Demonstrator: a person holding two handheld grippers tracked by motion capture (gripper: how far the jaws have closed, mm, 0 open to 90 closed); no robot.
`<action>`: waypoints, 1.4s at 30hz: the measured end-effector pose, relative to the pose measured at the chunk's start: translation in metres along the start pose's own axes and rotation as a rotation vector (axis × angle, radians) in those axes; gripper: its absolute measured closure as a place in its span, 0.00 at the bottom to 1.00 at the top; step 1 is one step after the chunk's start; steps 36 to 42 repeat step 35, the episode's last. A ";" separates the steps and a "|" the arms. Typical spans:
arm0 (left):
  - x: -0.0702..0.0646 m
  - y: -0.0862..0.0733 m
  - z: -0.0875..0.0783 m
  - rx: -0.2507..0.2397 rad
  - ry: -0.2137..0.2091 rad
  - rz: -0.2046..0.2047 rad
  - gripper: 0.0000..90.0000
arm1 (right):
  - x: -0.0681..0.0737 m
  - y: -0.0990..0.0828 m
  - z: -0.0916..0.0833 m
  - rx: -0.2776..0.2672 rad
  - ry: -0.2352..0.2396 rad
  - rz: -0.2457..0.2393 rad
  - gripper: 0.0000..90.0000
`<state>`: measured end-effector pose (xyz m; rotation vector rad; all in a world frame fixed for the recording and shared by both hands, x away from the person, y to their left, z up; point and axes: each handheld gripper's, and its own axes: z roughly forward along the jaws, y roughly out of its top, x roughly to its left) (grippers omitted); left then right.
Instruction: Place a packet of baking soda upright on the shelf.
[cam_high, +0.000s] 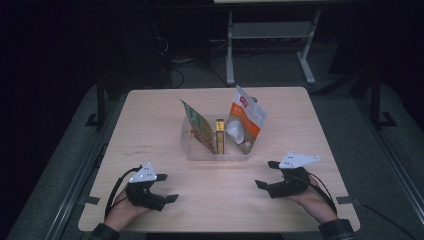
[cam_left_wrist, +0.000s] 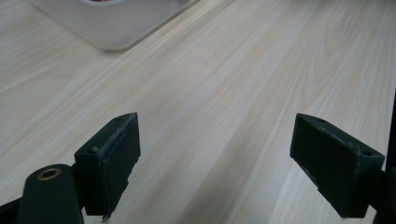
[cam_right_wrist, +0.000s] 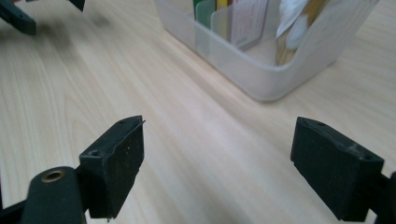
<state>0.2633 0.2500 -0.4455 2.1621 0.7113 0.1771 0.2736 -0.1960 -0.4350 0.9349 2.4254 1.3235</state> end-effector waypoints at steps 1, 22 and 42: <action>0.000 -0.001 -0.001 0.001 0.002 0.003 0.17 | 0.002 -0.003 -0.001 0.006 -0.002 -0.001 0.18; -0.004 -0.010 0.004 0.117 -0.019 0.063 0.17 | 0.021 -0.028 0.001 0.124 -0.032 -0.062 0.16; -0.006 -0.009 0.008 0.135 -0.015 0.077 0.17 | 0.022 -0.026 0.003 0.113 -0.031 -0.065 0.15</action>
